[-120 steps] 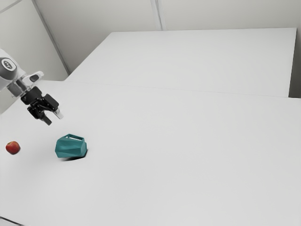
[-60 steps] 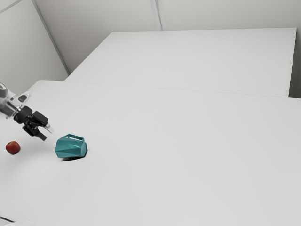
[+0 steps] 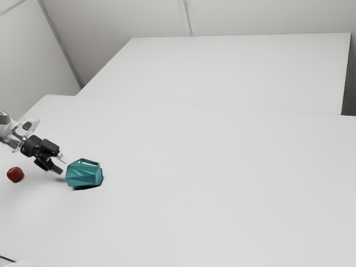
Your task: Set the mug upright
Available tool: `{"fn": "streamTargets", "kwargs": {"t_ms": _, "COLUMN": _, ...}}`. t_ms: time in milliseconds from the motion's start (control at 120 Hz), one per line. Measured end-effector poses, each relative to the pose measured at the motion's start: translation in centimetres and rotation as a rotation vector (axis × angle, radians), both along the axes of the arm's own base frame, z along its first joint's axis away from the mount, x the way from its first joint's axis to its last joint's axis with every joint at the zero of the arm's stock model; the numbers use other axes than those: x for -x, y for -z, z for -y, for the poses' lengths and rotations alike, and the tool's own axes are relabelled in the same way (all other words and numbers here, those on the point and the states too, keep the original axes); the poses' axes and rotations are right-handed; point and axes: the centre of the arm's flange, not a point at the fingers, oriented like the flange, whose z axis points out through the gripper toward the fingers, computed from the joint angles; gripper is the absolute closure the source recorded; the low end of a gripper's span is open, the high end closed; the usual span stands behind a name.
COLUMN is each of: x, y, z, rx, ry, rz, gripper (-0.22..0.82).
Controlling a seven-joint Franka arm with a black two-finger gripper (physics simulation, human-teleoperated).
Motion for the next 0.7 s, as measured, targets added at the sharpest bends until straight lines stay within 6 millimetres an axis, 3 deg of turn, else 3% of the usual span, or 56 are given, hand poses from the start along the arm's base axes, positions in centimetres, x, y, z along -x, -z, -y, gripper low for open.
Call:
{"fn": "streamTargets", "kwargs": {"t_ms": 392, "x": 0.1, "y": 1.6, "z": 2.8, "rx": 0.078, "ry": -0.014, "rz": 0.024, "gripper": 0.02}}
{"fn": "streamTargets", "kwargs": {"t_ms": 700, "x": 1.1, "y": 2.1, "z": 3.1, "rx": 0.133, "ry": -0.035, "rz": 0.032, "gripper": 0.32}}
